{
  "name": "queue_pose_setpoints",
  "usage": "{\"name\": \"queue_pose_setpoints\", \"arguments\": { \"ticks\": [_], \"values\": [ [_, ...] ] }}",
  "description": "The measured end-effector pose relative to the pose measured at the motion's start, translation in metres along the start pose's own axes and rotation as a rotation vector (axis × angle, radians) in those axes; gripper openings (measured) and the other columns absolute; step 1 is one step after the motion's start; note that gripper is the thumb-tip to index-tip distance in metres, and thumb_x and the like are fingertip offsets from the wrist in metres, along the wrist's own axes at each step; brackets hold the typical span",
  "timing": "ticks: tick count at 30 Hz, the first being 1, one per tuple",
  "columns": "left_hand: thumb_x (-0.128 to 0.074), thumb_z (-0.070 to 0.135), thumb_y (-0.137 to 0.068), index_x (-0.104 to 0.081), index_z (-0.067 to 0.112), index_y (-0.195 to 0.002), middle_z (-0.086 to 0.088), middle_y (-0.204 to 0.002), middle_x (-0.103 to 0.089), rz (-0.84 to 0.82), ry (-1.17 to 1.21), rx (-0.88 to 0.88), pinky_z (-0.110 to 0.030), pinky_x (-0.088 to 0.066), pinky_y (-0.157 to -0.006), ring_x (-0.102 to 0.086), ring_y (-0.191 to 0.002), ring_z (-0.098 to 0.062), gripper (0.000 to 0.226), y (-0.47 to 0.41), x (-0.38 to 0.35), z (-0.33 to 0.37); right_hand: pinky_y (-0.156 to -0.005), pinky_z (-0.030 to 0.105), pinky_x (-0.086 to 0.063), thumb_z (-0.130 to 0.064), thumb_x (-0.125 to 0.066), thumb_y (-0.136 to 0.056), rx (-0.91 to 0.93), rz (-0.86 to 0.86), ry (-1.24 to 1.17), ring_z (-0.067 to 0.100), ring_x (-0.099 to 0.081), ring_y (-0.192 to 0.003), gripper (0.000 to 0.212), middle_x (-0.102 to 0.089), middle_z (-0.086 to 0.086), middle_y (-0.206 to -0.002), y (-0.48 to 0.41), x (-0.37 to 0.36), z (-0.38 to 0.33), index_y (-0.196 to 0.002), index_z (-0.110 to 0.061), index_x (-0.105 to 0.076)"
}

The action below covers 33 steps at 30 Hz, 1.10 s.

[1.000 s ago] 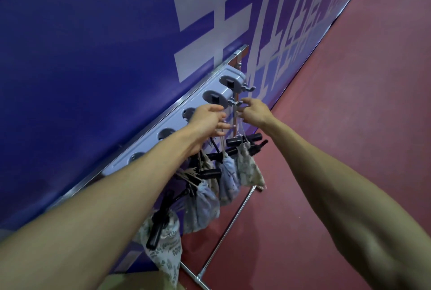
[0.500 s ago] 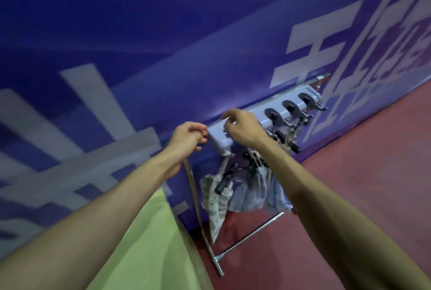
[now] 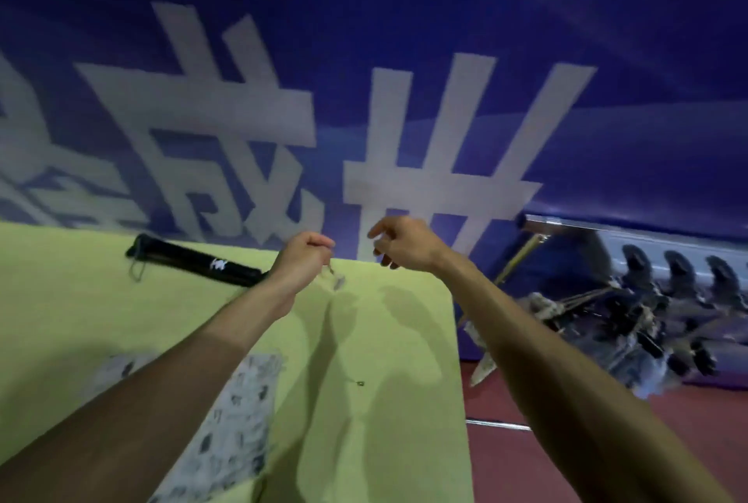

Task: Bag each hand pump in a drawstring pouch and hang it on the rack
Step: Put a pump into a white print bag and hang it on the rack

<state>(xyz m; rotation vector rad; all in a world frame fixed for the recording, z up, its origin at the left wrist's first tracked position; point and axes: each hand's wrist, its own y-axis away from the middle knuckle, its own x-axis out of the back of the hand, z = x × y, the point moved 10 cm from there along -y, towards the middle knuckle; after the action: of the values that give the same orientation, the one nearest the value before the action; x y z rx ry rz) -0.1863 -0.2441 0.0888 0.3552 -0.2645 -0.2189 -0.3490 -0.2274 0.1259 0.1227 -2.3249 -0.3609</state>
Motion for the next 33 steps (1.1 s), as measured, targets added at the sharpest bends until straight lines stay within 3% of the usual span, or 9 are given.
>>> {"name": "queue_pose_setpoints", "arguments": {
  "ticks": [3,6,10,13,19,22,26,30,33],
  "values": [
    [-0.053,0.004,-0.084,-0.056,0.022,-0.074,-0.004,-0.074,-0.059,0.061,0.046,0.06,-0.028,-0.038,-0.063,-0.052,-0.07,-0.018,0.02,0.001,0.048,-0.037,-0.074,0.038,-0.059,-0.006,-0.047,-0.09,0.024,-0.087,0.055,0.028,-0.07,-0.079,0.028,-0.071,0.016,-0.099,-0.017,-0.059,-0.03,-0.113,-0.005,-0.063],
    [-0.05,0.002,-0.087,-0.059,0.013,-0.088,-0.005,-0.071,-0.055,0.109,0.11,0.127,-0.026,-0.035,-0.055,-0.049,-0.063,-0.016,0.014,0.005,0.103,-0.077,-0.073,0.034,-0.058,-0.011,-0.048,-0.091,0.026,-0.172,0.104,0.021,-0.069,-0.078,0.027,-0.07,0.012,-0.1,-0.038,-0.117,-0.062,-0.115,-0.01,-0.062],
    [-0.047,0.006,-0.091,-0.056,0.013,-0.101,-0.005,-0.101,-0.057,0.115,0.088,0.216,-0.033,-0.044,-0.088,-0.056,-0.097,-0.022,0.016,0.014,0.143,-0.131,-0.073,0.032,-0.055,-0.011,-0.051,-0.09,0.008,-0.206,0.157,0.025,-0.069,-0.088,0.028,-0.07,0.013,-0.106,-0.059,-0.156,-0.076,-0.115,-0.013,-0.062],
    [-0.044,0.01,-0.094,-0.054,0.009,-0.117,-0.006,-0.108,-0.055,0.131,0.07,0.292,-0.035,-0.044,-0.091,-0.056,-0.108,-0.025,0.025,0.017,0.16,-0.169,-0.083,0.036,-0.055,-0.011,-0.051,-0.09,0.005,-0.225,0.216,0.027,-0.066,-0.096,0.03,-0.067,0.011,-0.114,-0.071,-0.177,-0.076,-0.118,-0.013,-0.062],
    [-0.043,0.012,-0.095,-0.054,0.012,-0.113,-0.003,-0.101,-0.054,0.142,0.069,0.36,-0.038,-0.046,-0.089,-0.057,-0.106,-0.028,0.021,0.015,0.163,-0.205,-0.097,0.036,-0.047,-0.018,-0.049,-0.092,0.036,-0.243,0.394,0.027,-0.058,-0.114,0.035,-0.06,0.009,-0.129,-0.101,-0.207,-0.059,-0.126,-0.017,-0.057],
    [-0.045,0.014,-0.095,-0.053,0.014,-0.106,-0.005,-0.106,-0.053,0.165,0.058,0.394,-0.039,-0.044,-0.089,-0.056,-0.106,-0.027,0.014,0.018,0.157,-0.218,-0.096,0.036,-0.045,-0.018,-0.05,-0.092,0.049,-0.239,0.409,0.029,-0.055,-0.116,0.037,-0.057,0.012,-0.131,-0.122,-0.222,-0.053,-0.128,-0.012,-0.056],
    [-0.048,0.014,-0.092,-0.056,0.014,-0.094,0.0,-0.094,-0.056,0.18,-0.008,0.42,-0.038,-0.046,-0.096,-0.056,-0.105,-0.027,0.008,0.018,0.149,-0.236,-0.092,0.035,-0.043,-0.018,-0.054,-0.091,0.061,-0.214,0.372,0.032,-0.053,-0.116,0.041,-0.053,0.016,-0.132,-0.151,-0.24,-0.052,-0.13,-0.009,-0.051],
    [-0.051,0.015,-0.091,-0.056,0.012,-0.097,0.001,-0.093,-0.055,0.169,-0.101,0.42,-0.028,-0.039,-0.084,-0.053,-0.096,-0.02,0.008,0.008,0.139,-0.248,-0.095,0.04,-0.044,-0.014,-0.053,-0.087,0.036,-0.177,0.335,0.034,-0.051,-0.116,0.042,-0.051,0.018,-0.128,-0.164,-0.248,-0.038,-0.127,-0.004,-0.051],
    [-0.054,0.021,-0.089,-0.056,0.016,-0.083,0.001,-0.08,-0.056,0.062,-0.229,0.42,-0.027,-0.039,-0.074,-0.056,-0.084,-0.021,0.008,0.0,0.114,-0.253,-0.097,0.042,-0.044,-0.014,-0.053,-0.088,-0.001,-0.153,0.333,0.034,-0.048,-0.118,0.041,-0.049,0.018,-0.129,-0.153,-0.241,-0.009,-0.127,-0.005,-0.05]
  ]
}}
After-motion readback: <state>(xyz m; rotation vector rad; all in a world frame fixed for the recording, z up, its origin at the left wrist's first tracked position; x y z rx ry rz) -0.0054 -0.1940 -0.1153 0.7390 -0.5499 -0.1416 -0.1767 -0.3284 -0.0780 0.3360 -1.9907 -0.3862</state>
